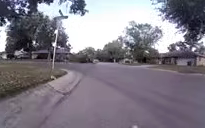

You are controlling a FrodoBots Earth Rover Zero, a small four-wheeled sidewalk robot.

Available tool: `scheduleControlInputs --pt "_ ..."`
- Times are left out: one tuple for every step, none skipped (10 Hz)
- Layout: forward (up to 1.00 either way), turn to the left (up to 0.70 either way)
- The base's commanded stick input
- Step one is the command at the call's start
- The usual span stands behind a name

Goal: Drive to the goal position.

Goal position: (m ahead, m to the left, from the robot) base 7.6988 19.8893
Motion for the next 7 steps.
scheduleControlInputs --pt "1.00 0.00" --pt "1.00 0.00" --pt "1.00 0.00" --pt "1.00 0.00" --pt "1.00 0.00" --pt "1.00 0.00" --pt "1.00 0.00"
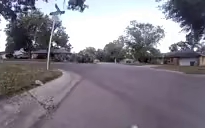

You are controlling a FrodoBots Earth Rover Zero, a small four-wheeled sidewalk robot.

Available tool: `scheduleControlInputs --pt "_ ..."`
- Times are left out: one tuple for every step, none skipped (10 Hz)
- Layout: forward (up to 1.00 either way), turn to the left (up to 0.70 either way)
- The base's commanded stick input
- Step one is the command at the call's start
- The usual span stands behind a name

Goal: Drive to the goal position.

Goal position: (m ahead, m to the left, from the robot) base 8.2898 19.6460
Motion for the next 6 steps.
scheduleControlInputs --pt "1.00 0.00" --pt "1.00 0.00" --pt "1.00 0.00" --pt "1.00 0.01" --pt "1.00 0.40" --pt "1.00 0.40"
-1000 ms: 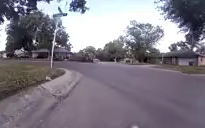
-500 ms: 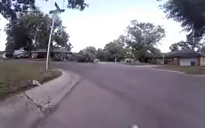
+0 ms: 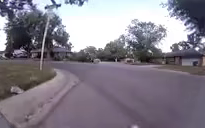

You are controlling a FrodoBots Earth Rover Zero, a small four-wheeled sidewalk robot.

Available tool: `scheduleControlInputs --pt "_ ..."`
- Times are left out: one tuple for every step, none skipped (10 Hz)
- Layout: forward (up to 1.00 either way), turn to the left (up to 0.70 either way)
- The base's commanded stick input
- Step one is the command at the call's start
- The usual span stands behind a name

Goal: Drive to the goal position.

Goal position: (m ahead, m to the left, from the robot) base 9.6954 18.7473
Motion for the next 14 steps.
scheduleControlInputs --pt "1.00 0.40" --pt "1.00 0.14" --pt "1.00 0.00" --pt "1.00 0.00" --pt "1.00 0.00" --pt "1.00 0.00" --pt "1.00 0.00" --pt "1.00 0.00" --pt "1.00 0.00" --pt "1.00 0.00" --pt "1.00 0.00" --pt "1.00 0.00" --pt "1.00 0.00" --pt "1.00 0.00"
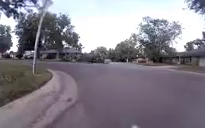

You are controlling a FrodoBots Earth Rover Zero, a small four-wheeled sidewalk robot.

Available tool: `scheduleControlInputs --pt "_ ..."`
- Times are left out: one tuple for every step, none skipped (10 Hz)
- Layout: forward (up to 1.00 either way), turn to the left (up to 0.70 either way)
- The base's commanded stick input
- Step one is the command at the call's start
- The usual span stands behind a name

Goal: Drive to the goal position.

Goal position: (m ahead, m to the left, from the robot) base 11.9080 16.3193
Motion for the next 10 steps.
scheduleControlInputs --pt "1.00 0.00" --pt "1.00 0.00" --pt "1.00 0.00" --pt "1.00 0.00" --pt "1.00 0.00" --pt "1.00 0.00" --pt "1.00 0.04" --pt "1.00 0.13" --pt "1.00 0.40" --pt "1.00 0.40"
